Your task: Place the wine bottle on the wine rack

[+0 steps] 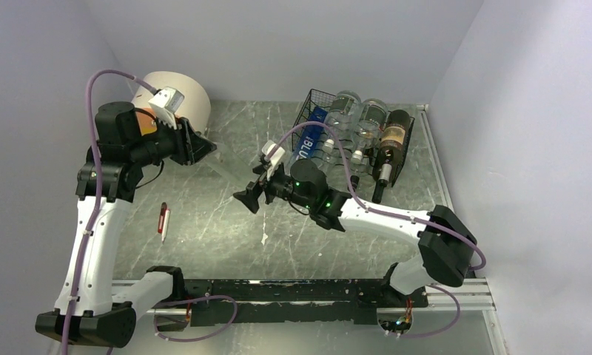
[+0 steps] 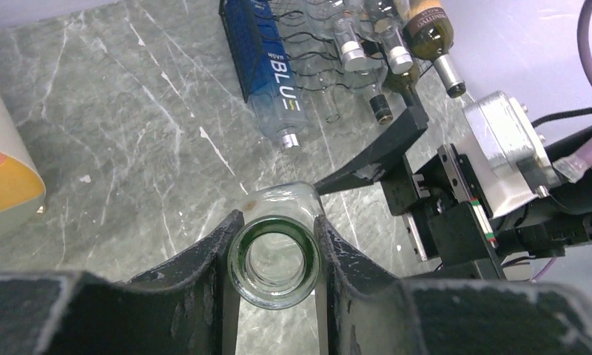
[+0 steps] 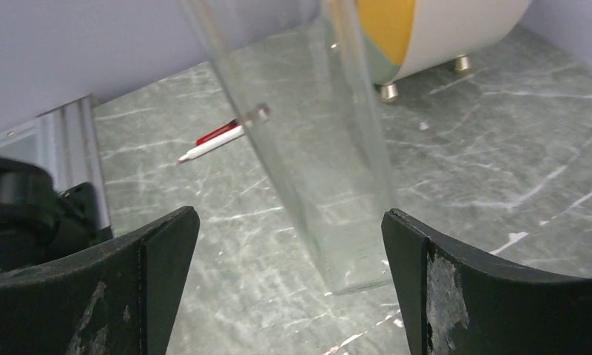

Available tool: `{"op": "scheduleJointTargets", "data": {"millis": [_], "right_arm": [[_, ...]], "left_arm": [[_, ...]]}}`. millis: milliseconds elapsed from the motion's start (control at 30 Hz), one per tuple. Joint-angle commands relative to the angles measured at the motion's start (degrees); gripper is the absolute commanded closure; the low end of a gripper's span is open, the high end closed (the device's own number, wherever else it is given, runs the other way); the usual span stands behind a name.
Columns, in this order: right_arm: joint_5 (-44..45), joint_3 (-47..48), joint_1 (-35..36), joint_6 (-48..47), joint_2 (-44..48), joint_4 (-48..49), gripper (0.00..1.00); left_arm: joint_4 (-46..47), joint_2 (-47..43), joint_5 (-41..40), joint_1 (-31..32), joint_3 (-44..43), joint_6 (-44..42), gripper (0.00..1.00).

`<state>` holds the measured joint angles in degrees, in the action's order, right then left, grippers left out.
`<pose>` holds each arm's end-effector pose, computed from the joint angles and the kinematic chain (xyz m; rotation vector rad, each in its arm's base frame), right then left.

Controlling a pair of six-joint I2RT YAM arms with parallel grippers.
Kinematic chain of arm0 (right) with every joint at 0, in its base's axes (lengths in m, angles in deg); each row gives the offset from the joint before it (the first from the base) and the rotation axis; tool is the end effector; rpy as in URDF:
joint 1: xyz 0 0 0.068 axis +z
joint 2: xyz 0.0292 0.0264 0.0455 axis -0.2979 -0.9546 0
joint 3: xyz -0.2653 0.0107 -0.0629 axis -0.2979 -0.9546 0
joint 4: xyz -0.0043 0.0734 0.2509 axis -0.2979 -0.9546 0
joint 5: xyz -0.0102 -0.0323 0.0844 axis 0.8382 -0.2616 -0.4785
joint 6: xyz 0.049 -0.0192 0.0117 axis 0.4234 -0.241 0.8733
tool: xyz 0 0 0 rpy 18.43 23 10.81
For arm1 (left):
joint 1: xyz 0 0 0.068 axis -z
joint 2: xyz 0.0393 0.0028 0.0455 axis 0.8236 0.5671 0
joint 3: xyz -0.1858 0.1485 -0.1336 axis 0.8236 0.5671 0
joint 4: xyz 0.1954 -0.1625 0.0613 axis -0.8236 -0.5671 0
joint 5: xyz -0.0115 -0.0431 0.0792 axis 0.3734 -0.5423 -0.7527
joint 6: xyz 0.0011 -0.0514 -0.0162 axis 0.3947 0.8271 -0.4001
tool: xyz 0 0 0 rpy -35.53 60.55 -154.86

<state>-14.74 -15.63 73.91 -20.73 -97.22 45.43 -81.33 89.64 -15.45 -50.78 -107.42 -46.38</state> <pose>0.1826 0.2866 0.2909 -0.8726 1.5321 0.9281 0.1915 -0.0372 0.4345 0.3969 1.9124 -0.7618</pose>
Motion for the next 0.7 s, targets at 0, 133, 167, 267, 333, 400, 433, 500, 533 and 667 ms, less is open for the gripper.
{"op": "scheduleJointTargets", "data": {"millis": [0, 133, 167, 267, 333, 400, 433, 500, 533, 667], "right_arm": [[6.8, 2.21, 0.55, -2.87, -1.46, 3.62, 0.01], [7.49, 2.18, 0.57, -3.85, -2.71, 3.83, 0.09], [7.8, 2.38, 0.59, -4.14, -3.09, 3.46, 0.1], [8.33, 2.16, 0.55, -5.68, -3.41, 3.65, 0.16], [7.87, 1.78, 0.59, -7.8, -3.32, 4.0, 0.24], [6.66, 1.85, 0.58, -9.8, -2.92, 3.2, 0.38], [6.07, 2.09, 0.56, -11.18, -2.66, 2.27, 0.46], [5.89, 2.44, 0.58, -13.98, -1.81, 0.33, 0.68], [6.4, 2.56, 0.57, -15.45, -1.24, -0.48, 0.83], [11.8, 3.47, 0.55, -22.92, 1.3, -3.79, 1.0]], "left_arm": [[4.04, -0.8, 9.3, 0.68, -1.45, -1.66, 0.93], [5.07, -1.44, 12.24, 1.11, -0.47, -1.99, 0.93], [4.99, -1.49, 12.51, 1.21, -0.45, -2.27, 0.93], [3.85, -1.69, 12.39, 1.31, -0.72, -3.26, 0.93], [2.82, -1.83, 12.29, 1.31, -0.95, -4.16, 0.93], [2.23, -2.16, 11.92, 1.31, -1.06, -4.57, 0.93], [2.02, -2.31, 11.58, 1.31, -1.06, -4.63, 0.93], [1.61, -2.72, 10.91, 1.31, -1.06, -4.44, 0.92], [1.36, -2.85, 10.71, 1.31, -1.13, -4.2, 0.85], [-1.25, -4.23, 10.06, 1.31, -2.44, -5.07, 0.43]]}}
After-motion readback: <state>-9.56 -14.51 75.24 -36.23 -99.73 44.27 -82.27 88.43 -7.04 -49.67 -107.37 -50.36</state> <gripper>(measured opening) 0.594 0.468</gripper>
